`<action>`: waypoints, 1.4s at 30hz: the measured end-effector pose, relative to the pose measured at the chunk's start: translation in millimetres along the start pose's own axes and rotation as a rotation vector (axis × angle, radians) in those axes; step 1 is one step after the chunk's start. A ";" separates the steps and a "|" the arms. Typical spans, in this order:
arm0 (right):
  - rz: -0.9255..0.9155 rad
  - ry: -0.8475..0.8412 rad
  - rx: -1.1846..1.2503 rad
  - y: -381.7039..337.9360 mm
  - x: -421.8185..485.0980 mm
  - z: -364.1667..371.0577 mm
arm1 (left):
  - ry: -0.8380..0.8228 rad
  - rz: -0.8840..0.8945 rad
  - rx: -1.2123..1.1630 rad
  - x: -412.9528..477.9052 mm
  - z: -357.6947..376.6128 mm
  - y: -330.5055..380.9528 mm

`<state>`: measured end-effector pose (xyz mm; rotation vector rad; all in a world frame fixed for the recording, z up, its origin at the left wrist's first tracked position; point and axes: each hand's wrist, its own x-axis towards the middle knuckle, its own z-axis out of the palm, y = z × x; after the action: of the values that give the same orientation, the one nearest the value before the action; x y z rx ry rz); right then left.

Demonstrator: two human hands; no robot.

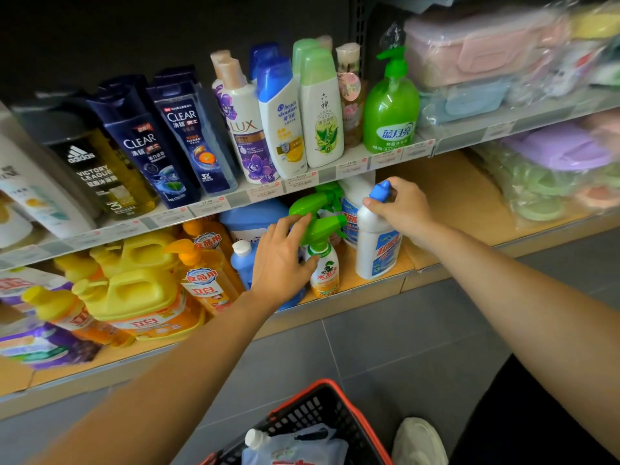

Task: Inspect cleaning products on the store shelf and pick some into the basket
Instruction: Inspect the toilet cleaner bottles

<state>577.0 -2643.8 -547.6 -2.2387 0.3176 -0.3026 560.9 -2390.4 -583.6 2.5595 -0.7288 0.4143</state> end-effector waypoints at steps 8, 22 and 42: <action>-0.005 0.005 0.122 -8.6 -31.3 -10.8 | -0.202 -0.204 -0.375 -42.7 -30.3 23.9; -0.190 -0.071 0.597 -132.9 -161.5 -32.5 | -0.333 -0.321 -0.920 -120.2 -85.3 46.2; -0.270 -0.446 0.263 -113.0 -204.9 72.6 | -0.165 -0.514 -0.470 -231.2 -104.8 -21.9</action>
<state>422.0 -2455.1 -527.8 -2.0160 -0.2507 0.0211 367.7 -2224.6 -592.6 2.2253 -0.1654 -0.1265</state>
